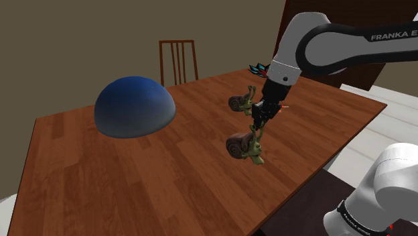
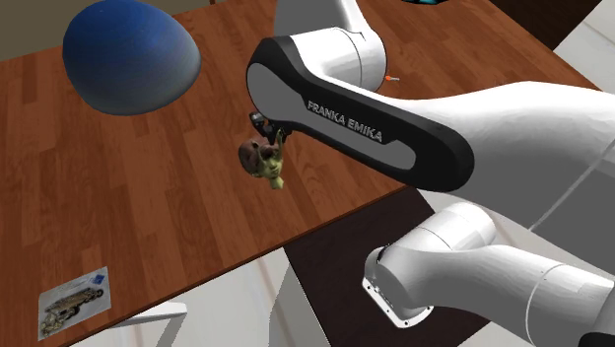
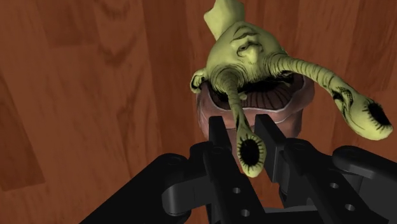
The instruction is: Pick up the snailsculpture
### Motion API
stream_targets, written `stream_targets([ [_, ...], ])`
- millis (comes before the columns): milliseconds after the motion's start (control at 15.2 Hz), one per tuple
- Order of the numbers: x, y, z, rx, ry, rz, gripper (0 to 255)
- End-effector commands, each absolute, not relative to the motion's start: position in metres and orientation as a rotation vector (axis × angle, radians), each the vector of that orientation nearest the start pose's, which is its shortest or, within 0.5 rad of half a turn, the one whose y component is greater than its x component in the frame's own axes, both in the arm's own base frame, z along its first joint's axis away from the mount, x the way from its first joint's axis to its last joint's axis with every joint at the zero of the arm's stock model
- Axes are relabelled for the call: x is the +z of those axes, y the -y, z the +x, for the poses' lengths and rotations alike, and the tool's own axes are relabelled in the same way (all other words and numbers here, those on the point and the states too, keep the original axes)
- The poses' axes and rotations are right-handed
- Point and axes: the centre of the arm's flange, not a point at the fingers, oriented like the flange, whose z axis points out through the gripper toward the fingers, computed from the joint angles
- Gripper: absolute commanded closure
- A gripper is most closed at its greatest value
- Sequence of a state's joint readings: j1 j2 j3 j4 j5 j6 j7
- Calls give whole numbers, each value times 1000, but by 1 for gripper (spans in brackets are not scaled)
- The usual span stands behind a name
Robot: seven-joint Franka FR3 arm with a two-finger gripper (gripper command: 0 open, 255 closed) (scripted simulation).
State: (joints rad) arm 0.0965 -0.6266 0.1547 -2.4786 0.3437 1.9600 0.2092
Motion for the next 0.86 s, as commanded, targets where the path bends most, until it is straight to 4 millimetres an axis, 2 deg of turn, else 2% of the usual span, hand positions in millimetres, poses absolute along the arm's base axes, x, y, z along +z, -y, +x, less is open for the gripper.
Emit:
stream_targets([
  [0, 522, -120, 356, -79, -140, -2886, 255],
  [660, 575, -120, 356, -79, -140, -2886, 255],
  [792, 576, -120, 356, -79, -140, -2886, 255],
])
